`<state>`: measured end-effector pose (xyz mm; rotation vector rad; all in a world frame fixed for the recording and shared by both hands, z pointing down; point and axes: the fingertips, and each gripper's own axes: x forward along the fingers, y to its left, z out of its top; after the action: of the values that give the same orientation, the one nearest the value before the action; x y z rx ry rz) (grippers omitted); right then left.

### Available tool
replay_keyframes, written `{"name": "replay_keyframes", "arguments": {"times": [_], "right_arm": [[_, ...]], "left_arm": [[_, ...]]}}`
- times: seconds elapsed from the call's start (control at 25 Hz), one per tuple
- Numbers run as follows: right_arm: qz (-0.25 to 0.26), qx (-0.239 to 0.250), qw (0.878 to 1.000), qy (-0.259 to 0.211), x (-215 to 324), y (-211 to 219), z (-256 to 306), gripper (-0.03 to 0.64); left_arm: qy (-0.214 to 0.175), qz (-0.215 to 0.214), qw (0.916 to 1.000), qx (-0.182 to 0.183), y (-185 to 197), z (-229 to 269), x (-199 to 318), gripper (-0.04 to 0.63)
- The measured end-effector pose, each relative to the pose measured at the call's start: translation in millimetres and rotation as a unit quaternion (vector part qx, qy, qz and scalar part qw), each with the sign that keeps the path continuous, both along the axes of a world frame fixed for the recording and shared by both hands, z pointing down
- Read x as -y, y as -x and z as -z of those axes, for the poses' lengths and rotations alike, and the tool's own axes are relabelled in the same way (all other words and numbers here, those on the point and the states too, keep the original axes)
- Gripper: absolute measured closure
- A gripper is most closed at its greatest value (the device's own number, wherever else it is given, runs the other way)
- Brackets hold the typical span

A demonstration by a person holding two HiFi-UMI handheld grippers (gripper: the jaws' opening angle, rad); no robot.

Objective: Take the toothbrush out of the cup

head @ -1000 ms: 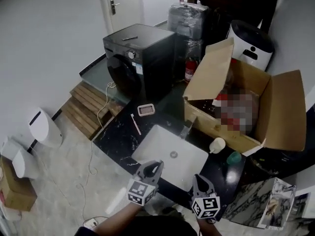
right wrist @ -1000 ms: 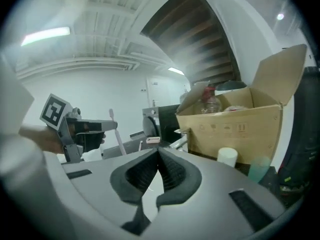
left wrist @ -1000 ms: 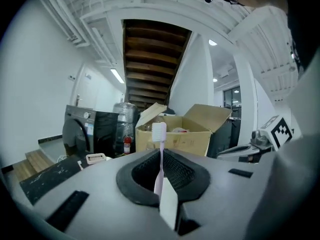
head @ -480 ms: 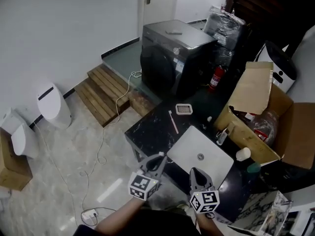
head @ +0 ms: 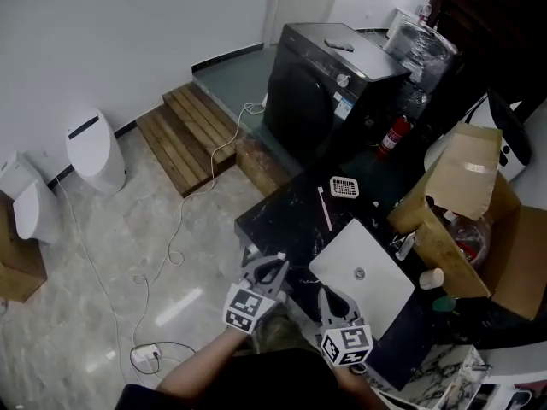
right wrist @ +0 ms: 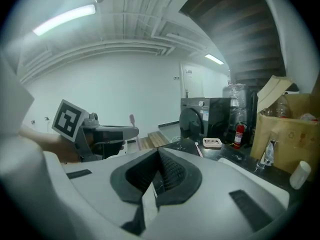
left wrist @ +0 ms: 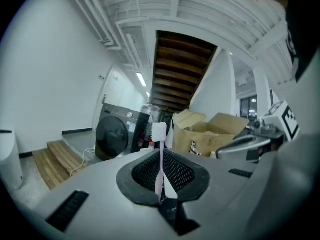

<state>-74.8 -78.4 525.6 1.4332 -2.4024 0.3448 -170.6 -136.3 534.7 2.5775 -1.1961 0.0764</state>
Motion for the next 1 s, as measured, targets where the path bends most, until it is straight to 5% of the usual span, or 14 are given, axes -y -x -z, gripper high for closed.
{"name": "replay_keyframes", "arguments": {"times": [0.16,0.36,0.6,0.88,1.0], "right_arm": [[0.017,0.007,1.0,0.004,33.5,5.2,-10.9,0.604],[0.035,0.024,0.999,0.013,93.5,4.6,-23.4,0.604],[0.036,0.041,0.998,0.014,153.8,-5.8,-37.5,0.604],[0.014,0.025,0.998,0.058,183.8,-33.1,-89.5,0.604],[0.007,0.021,0.998,0.067,193.2,-43.7,-99.7,0.604]], "left_arm": [[0.036,0.008,0.9993,-0.005,-1.8,-28.2,26.1,0.555],[0.129,0.051,0.9868,-0.083,6.2,-62.9,66.4,0.555],[0.183,0.071,0.9769,-0.084,5.9,-100.0,101.0,0.555],[0.262,0.103,0.9519,-0.121,11.9,-142.2,130.0,0.554],[0.295,0.124,0.9344,-0.157,15.9,-162.0,140.8,0.554]]}}
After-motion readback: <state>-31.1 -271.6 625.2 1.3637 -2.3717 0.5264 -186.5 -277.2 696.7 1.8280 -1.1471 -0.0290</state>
